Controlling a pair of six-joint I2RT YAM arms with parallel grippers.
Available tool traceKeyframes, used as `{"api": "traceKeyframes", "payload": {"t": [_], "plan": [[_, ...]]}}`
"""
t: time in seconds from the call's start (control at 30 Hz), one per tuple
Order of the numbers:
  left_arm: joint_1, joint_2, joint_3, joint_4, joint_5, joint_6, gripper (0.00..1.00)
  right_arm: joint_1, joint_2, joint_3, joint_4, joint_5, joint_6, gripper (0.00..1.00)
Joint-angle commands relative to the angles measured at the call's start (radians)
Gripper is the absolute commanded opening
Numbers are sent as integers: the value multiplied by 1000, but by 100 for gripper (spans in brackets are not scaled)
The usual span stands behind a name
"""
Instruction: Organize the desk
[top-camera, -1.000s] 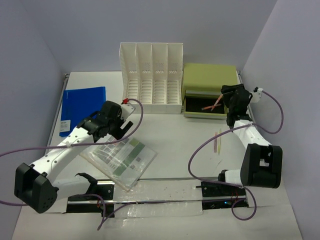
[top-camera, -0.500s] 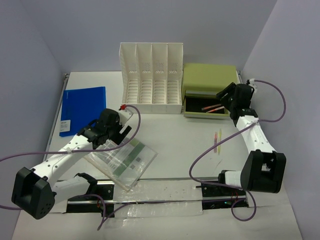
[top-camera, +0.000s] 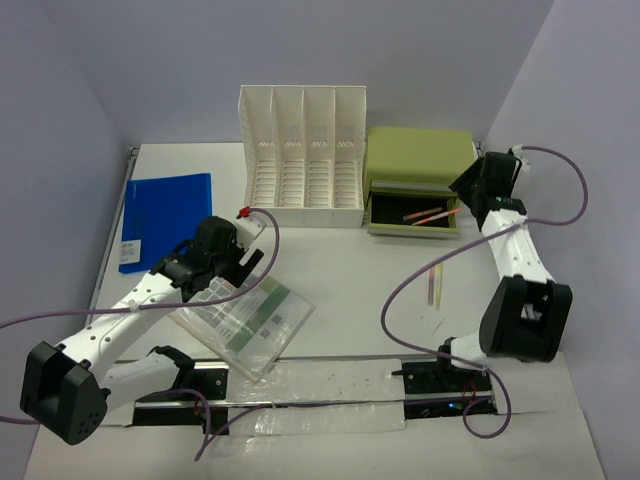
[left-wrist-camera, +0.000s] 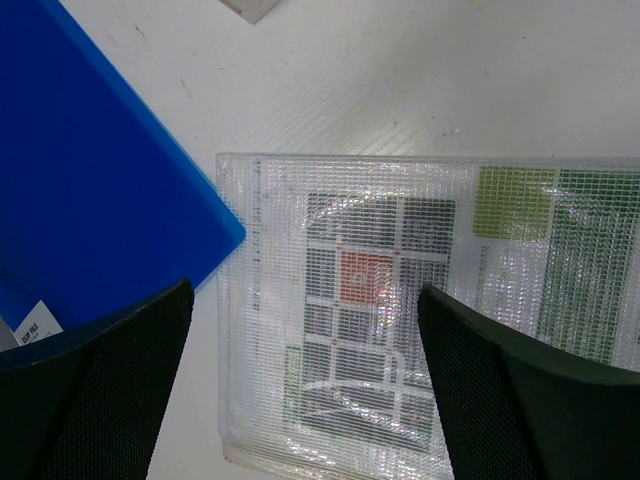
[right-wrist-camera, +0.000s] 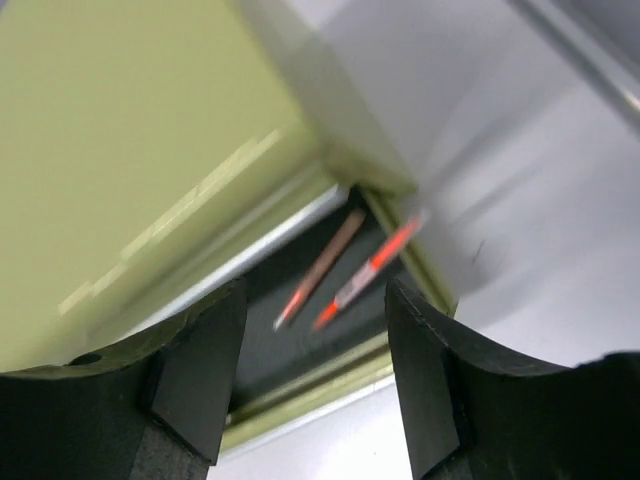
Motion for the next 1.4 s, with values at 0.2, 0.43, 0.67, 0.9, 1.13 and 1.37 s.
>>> {"api": "traceKeyframes", "payload": {"t": [0.2, 0.43, 0.67, 0.9, 1.13, 1.37], "plan": [[5, 1, 4, 40, 21, -5, 99, -100, 182, 62, 114, -10, 47, 51], [5, 16, 3, 40, 8, -3, 99, -113, 264, 94, 135, -29, 58, 44], [6, 13, 3, 39, 16, -3, 99, -117, 304, 70, 165, -47, 77, 42], [6, 13, 1, 38, 19, -3, 99, -117, 287, 22, 189, -59, 80, 25], [5, 15, 4, 35, 29, -2, 99, -117, 253, -13, 193, -60, 76, 24], [5, 13, 4, 35, 28, -2, 99, -117, 270, -17, 200, -72, 75, 21]]}}
